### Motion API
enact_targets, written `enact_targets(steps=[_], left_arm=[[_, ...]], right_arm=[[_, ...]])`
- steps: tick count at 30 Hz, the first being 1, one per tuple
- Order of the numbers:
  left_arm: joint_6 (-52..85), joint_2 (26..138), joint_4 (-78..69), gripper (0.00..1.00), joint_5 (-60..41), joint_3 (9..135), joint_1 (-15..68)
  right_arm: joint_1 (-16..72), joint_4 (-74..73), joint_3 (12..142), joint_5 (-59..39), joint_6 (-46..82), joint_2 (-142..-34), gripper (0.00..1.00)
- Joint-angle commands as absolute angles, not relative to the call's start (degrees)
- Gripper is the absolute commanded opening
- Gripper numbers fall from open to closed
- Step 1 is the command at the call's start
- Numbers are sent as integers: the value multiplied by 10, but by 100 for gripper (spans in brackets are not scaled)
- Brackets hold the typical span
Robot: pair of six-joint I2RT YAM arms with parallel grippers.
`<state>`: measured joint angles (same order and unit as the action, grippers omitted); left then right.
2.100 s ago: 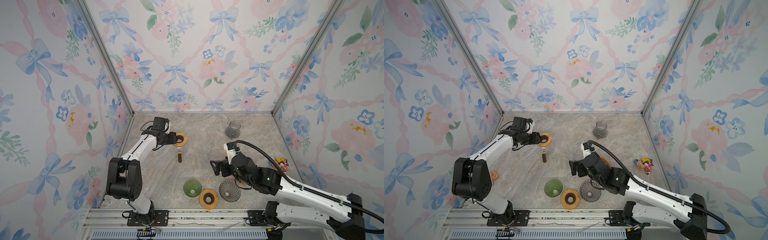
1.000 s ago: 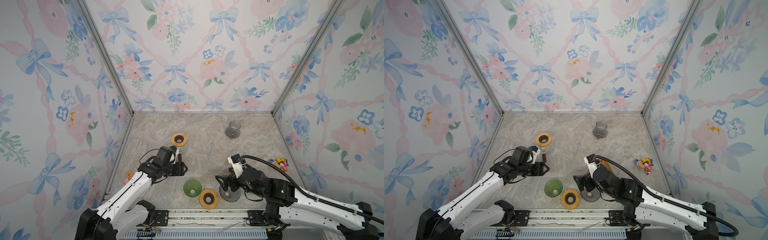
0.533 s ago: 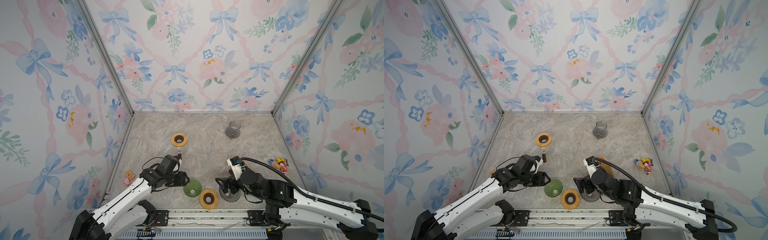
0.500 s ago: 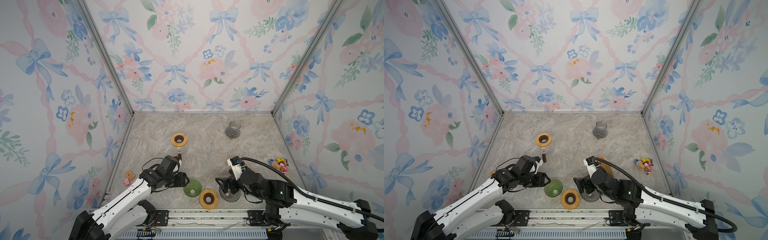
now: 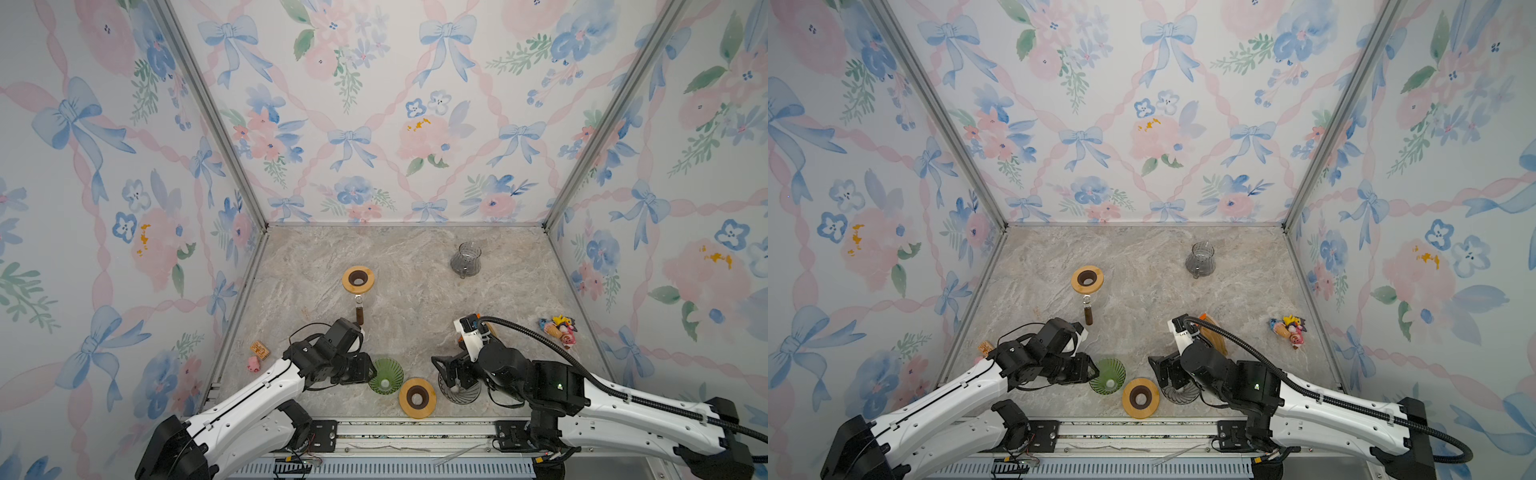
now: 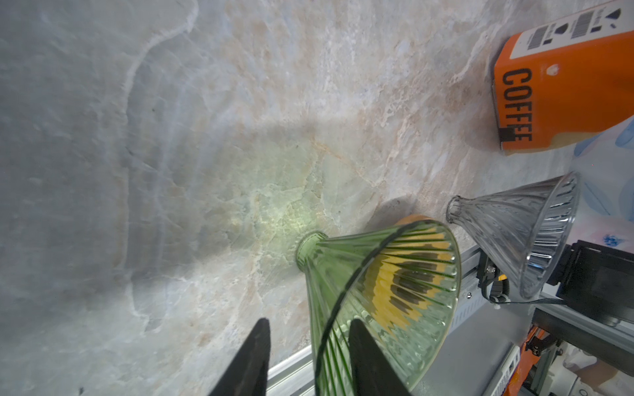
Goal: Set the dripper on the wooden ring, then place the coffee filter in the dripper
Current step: 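Move the left gripper down to the green glass dripper and grasp its rim, then lift the green dripper with the left gripper and carry it over the ring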
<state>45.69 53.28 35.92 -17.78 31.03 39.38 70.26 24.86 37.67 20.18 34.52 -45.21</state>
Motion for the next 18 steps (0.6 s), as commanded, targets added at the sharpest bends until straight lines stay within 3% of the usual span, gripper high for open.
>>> enact_targets(steps=[1,18], left_arm=[[461,539,362,37,-171,308,396],[467,541,363,20,-160,313,397]], right_arm=[[711,247,369,214,353,-449,97],[715,236,371,214,350,-462,97]])
